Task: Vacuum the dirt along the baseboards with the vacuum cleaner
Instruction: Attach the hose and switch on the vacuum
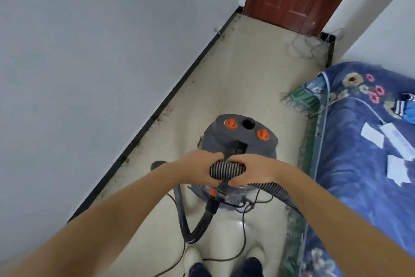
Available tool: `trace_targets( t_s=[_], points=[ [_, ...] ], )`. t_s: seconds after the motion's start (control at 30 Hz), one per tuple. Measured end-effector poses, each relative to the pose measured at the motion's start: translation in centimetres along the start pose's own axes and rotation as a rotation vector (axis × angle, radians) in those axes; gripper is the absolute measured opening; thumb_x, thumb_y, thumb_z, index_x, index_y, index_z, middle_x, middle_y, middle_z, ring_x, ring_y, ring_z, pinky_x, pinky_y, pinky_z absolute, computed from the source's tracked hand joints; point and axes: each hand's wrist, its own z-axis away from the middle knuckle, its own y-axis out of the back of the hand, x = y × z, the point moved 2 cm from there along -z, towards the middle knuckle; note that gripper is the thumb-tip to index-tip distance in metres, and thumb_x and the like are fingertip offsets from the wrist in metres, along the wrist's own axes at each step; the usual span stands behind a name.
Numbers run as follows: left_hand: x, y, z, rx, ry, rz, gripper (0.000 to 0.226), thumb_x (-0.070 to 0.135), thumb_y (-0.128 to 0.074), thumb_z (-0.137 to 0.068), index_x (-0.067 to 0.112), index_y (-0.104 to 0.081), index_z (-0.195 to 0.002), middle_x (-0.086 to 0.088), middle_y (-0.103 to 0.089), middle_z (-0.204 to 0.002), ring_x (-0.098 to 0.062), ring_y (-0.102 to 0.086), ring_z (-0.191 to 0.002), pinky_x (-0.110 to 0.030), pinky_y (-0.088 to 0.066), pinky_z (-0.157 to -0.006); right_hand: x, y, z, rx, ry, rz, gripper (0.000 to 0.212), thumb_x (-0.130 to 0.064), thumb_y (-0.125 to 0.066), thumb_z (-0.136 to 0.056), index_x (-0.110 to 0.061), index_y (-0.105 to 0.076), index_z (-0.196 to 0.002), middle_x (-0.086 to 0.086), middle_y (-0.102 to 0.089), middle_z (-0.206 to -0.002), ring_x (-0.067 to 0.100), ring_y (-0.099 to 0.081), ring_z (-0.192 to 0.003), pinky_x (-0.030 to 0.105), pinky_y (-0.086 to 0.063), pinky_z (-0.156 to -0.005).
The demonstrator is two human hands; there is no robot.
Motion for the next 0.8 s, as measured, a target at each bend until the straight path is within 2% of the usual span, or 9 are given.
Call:
trace_targets(
  t_s=[0.07,0.17,0.23,0.3,0.37,0.43,0.5,0.63,0.8],
  points=[
    [0.9,-1.0,0.4,0.116,0.039,0.115,0.03,0.043,-0.065,-0.078,0.023,-0.05,-0.095,0.006,-0.062,-0.078,-0.013,-0.059,-0.071,-0.028,-0.043,-0.06,1.0,0.0,2.3,0.219,-0.04,-0.082,0.041,-0.043,-0.069,-0.085,-0.026,-0.057,-0.119,-0.013,-0.061,-0.103,0.009,-0.059,-0.097,0.027,-0.046,-0.086],
    [2.5,-2.1,1.2,0.222,0.062,0.284,0.037,0.052,-0.057,-0.074,0.024,-0.053,-0.098,0.006,-0.064,-0.078,-0.009,-0.061,-0.071,-0.03,-0.051,-0.064,4.5,-1.3,6.3,1.116,-0.197,-0.269,0.039,-0.038,-0.058,-0.092,-0.015,-0.058,-0.122,-0.003,-0.058,-0.117,0.02,-0.051,-0.115,0.035,-0.037,-0.102],
    [3.5,-2.7,1.6,0.231,0.092,0.375,0.04,0.052,-0.057,-0.073,0.023,-0.054,-0.1,0.006,-0.065,-0.078,-0.008,-0.062,-0.07,-0.029,-0.052,-0.063,7.8,-2.9,8.0,1.361,-0.532,-0.598,0.052,-0.034,-0.057,-0.094,-0.008,-0.045,-0.138,0.012,-0.046,-0.14,0.029,-0.039,-0.13,0.042,-0.029,-0.109],
    [4.2,-3.2,1.8,0.222,0.066,0.358,0.04,0.054,-0.058,-0.073,0.025,-0.053,-0.1,0.007,-0.064,-0.078,-0.006,-0.061,-0.07,-0.026,-0.052,-0.063,10.5,-4.6,7.5,1.102,-0.713,-1.361,0.065,-0.042,-0.057,-0.094,-0.009,-0.036,-0.145,0.017,-0.039,-0.147,0.035,-0.038,-0.134,0.05,-0.032,-0.11],
    [5.0,-4.0,2.2,0.191,0.002,0.297,0.038,0.055,-0.061,-0.075,0.027,-0.052,-0.1,0.01,-0.062,-0.079,-0.005,-0.06,-0.071,-0.023,-0.05,-0.063,11.6,-5.3,6.4,0.814,-0.471,-2.099,0.059,-0.049,-0.055,-0.094,-0.007,-0.046,-0.134,0.022,-0.054,-0.131,0.037,-0.055,-0.119,0.052,-0.043,-0.1],
    [5.8,-5.2,2.9,0.115,-0.015,0.331,0.034,0.049,-0.064,-0.078,0.028,-0.052,-0.102,0.014,-0.059,-0.079,-0.004,-0.059,-0.072,-0.018,-0.047,-0.062,12.4,-4.8,6.3,0.854,-0.313,-2.347,0.049,-0.045,-0.057,-0.094,-0.009,-0.05,-0.126,0.016,-0.066,-0.097,0.026,-0.07,-0.078,0.038,-0.057,-0.071],
    [6.6,-6.5,3.6,-0.012,-0.025,0.356,0.04,0.046,-0.063,-0.082,0.03,-0.048,-0.116,0.021,-0.055,-0.084,0.001,-0.055,-0.075,-0.011,-0.041,-0.064,12.3,-4.2,6.6,0.93,-0.234,-2.375,0.036,-0.037,-0.06,-0.092,-0.01,-0.052,-0.114,0.005,-0.06,-0.074,0.015,-0.06,-0.049,0.024,-0.053,-0.049],
    [6.4,-7.9,3.3,-0.332,0.111,0.517,0.049,0.058,-0.054,-0.087,0.036,-0.044,-0.129,0.025,-0.052,-0.102,0.007,-0.051,-0.092,-0.012,-0.04,-0.082,10.8,-4.3,7.5,0.891,-0.217,-2.145,0.016,-0.024,-0.059,-0.093,-0.01,-0.054,-0.088,0.002,-0.052,-0.058,0.014,-0.051,-0.044,0.023,-0.049,-0.044],
    [6.8,-4.1,-1.7,-0.09,0.341,0.996,0.044,0.069,-0.041,-0.087,0.031,-0.057,-0.103,0.007,-0.058,-0.113,-0.015,-0.053,-0.111,-0.038,-0.041,-0.099,7.4,-6.4,8.5,0.857,-0.089,-1.57,0.015,0.004,-0.055,-0.09,-0.01,-0.051,-0.094,0.016,-0.058,-0.069,0.027,-0.058,-0.056,0.039,-0.052,-0.06]
  ],
)
